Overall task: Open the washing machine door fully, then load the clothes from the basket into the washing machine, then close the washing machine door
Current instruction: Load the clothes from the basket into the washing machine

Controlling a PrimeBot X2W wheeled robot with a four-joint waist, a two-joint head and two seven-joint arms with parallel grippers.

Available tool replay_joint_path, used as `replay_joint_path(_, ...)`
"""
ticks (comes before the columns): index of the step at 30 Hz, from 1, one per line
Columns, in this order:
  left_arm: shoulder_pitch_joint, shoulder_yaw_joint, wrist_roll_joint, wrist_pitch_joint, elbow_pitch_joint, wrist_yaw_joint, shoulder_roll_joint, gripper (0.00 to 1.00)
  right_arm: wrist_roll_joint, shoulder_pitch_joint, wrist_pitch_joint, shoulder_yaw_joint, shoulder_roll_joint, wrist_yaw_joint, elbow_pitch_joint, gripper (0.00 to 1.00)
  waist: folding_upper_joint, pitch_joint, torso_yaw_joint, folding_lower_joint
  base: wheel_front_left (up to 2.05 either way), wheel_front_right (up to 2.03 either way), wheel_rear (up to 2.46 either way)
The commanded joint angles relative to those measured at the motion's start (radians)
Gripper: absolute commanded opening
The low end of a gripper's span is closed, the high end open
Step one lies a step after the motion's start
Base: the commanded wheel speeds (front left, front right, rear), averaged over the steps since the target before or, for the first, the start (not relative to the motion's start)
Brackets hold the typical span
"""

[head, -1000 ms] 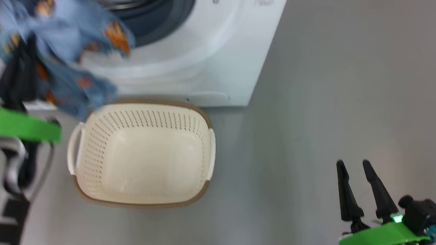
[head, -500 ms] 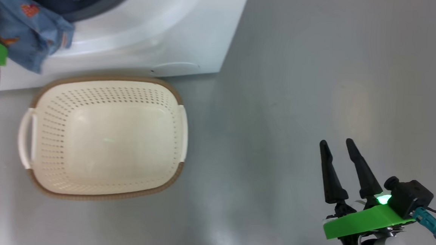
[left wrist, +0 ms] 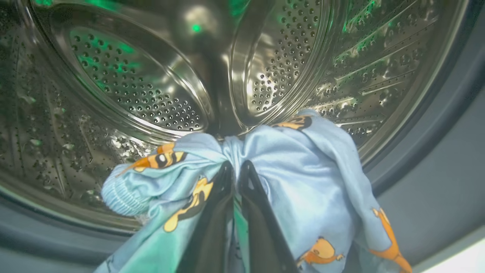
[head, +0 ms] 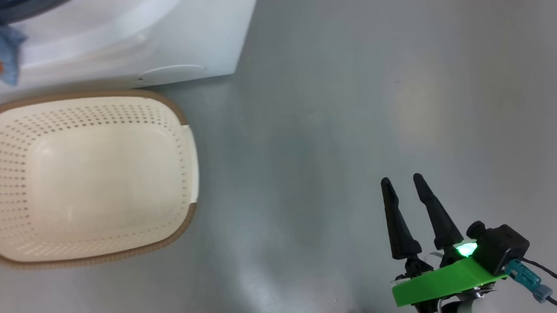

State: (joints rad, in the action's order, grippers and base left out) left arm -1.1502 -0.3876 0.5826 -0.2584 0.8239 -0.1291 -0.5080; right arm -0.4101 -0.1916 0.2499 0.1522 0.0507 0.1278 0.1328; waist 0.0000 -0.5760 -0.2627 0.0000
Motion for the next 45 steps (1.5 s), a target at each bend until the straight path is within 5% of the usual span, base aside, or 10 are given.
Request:
replay_joint_path(1, -0.057, 0.019, -0.013, -0.003, -0.012, -0.002, -0.072, 0.00, -0.012, -0.003, 0.012, 0.025, 0.000, 0.003, -0.018, 1.00, 0.0000, -0.012, -0.024, 0.0000, 0.00, 0.00, 0.00)
replay_joint_path(10, -0.154, 0.178, -0.122, -0.003, -0.138, -0.002, -0.083, 0.00, -0.022, -0.007, 0.012, 0.025, 0.000, 0.003, -0.032, 1.00, 0.0000, -0.040, -0.036, 0.0000, 0.00, 0.00, 0.00)
replay_joint_path(11, -0.145, 0.179, -0.132, -0.003, -0.135, -0.002, -0.076, 0.35, -0.024, -0.007, 0.012, 0.027, 0.000, 0.003, -0.032, 1.00, 0.0000, -0.040, -0.035, 0.0000, 0.00, 0.00, 0.00)
replay_joint_path(12, -0.138, 0.177, -0.151, -0.003, -0.136, -0.002, -0.075, 0.91, -0.026, -0.008, 0.012, 0.029, 0.000, 0.003, -0.031, 1.00, 0.0000, -0.041, -0.034, 0.0000, 0.00, 0.00, 0.00)
replay_joint_path(13, -0.129, 0.178, -0.158, -0.003, -0.129, -0.002, -0.070, 1.00, -0.027, -0.009, 0.012, 0.032, 0.000, 0.003, -0.030, 1.00, 0.0000, -0.040, -0.034, 0.0000, 0.00, 0.00, 0.00)
replay_joint_path(31, -0.055, 0.198, -0.134, -0.003, -0.054, -0.002, -0.017, 1.00, -0.024, -0.013, 0.012, 0.035, 0.000, 0.003, -0.020, 1.00, 0.0000, -0.023, -0.015, 0.0000, 0.00, 0.00, 0.00)
replay_joint_path(45, 0.177, 0.296, -0.127, -0.003, -0.143, -0.002, 0.097, 1.00, 0.022, -0.007, 0.012, -0.007, 0.000, 0.003, -0.020, 1.00, 0.0000, 0.015, 0.074, 0.0000, 0.00, 0.00, 0.00)
